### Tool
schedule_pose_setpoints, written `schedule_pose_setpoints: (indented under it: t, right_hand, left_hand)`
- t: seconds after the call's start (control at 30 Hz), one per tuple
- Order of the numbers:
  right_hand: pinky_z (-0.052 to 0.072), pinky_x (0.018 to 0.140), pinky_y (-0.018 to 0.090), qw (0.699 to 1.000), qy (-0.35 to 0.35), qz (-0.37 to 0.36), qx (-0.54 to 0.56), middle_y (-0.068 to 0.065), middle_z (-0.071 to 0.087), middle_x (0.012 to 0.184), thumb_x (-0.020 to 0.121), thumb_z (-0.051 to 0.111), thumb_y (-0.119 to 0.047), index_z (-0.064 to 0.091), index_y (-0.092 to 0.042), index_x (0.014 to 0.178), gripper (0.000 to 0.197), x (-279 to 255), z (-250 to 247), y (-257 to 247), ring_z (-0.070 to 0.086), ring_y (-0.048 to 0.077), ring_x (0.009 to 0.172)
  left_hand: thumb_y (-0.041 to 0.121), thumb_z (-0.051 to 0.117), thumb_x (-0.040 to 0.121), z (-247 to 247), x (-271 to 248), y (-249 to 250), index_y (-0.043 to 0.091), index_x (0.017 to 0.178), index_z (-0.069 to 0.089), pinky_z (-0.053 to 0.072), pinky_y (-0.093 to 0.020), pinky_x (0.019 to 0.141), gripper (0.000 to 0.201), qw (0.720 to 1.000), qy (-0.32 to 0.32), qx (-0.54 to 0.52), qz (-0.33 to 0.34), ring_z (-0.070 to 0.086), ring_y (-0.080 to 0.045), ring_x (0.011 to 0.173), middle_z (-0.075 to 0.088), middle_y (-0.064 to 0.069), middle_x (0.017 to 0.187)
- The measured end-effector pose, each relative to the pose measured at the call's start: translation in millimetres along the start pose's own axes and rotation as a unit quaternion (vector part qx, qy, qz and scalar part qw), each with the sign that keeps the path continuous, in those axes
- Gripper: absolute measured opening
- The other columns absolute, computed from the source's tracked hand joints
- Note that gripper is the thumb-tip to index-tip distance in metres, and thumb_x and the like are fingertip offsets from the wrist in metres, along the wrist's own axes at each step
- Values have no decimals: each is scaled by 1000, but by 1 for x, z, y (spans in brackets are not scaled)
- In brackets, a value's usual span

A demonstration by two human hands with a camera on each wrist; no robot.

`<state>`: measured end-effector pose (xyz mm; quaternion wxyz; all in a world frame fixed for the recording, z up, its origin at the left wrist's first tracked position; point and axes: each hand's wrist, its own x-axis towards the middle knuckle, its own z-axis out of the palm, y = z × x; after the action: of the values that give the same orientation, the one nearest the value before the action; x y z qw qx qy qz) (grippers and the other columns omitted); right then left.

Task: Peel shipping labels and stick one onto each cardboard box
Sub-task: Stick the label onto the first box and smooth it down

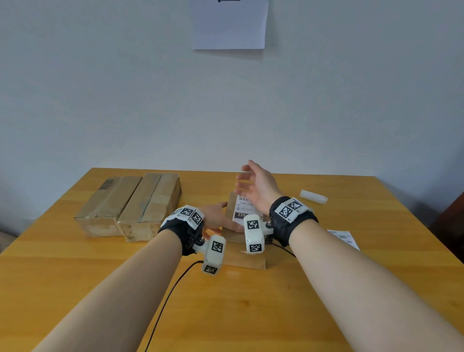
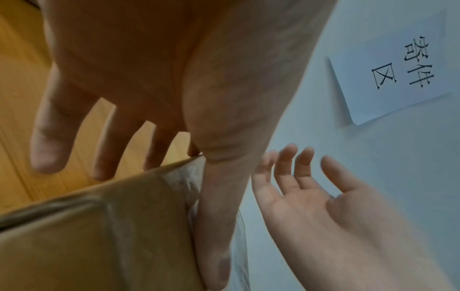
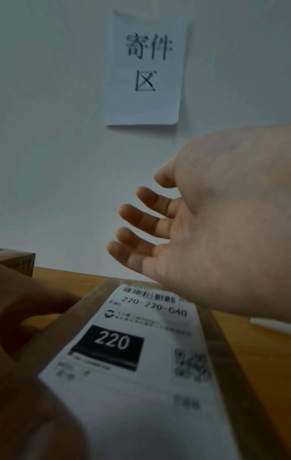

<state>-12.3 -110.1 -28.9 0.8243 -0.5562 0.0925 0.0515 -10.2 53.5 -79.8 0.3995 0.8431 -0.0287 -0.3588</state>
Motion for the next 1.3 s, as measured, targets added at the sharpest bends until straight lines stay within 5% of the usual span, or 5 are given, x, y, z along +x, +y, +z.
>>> schedule_pose_setpoints:
  t: [0.13, 0.23, 0.47, 0.6, 1.3]
  right_hand:
    - [40, 102, 42, 971, 19, -76, -225, -1, 61, 129, 109, 31, -53, 57, -23, 133, 47, 1, -5, -10, 50, 16, 114]
    - [31, 102, 46, 922, -6, -96, -374, -8, 45, 122, 99, 22, -75, 46, -31, 137, 63, 4, -9, -10, 34, 15, 118]
    - [9, 123, 60, 744, 60, -34, -665, 9, 23, 165, 88, 24, -88, 16, -24, 160, 96, -7, -24, 17, 17, 37, 153]
    - [-4, 120, 68, 720, 68, 20, -691, 9, 18, 166, 84, 21, -92, 11, -27, 159, 100, -9, -25, 31, 7, 37, 155]
    - [10, 116, 70, 678, 85, 19, -730, 11, 39, 158, 80, 22, -95, 13, -24, 156, 105, -14, -27, 44, 37, 37, 143]
  left_hand:
    - [54, 103, 33, -5, 7, -9, 44, 158, 24, 45, -59, 110, 148, 999, -26, -34, 5, 66, -26, 121, 70, 6, 128]
    - [49, 104, 41, -9, 5, -13, 45, 157, 27, 45, -57, 111, 140, 998, -46, -40, 13, 65, -24, 123, 72, 10, 126]
    - [39, 98, 57, -16, -11, -11, 37, 154, 37, 46, -56, 110, 115, 996, -69, -31, 36, 64, -24, 125, 67, 9, 136]
    - [36, 96, 59, -17, -14, -14, 35, 154, 39, 48, -56, 109, 111, 997, -63, -32, 33, 66, -25, 123, 69, 6, 134]
    - [66, 88, 55, 13, -17, -1, 33, 126, 57, 57, -61, 93, 85, 998, 18, 33, 41, 74, -32, 105, 77, -4, 115]
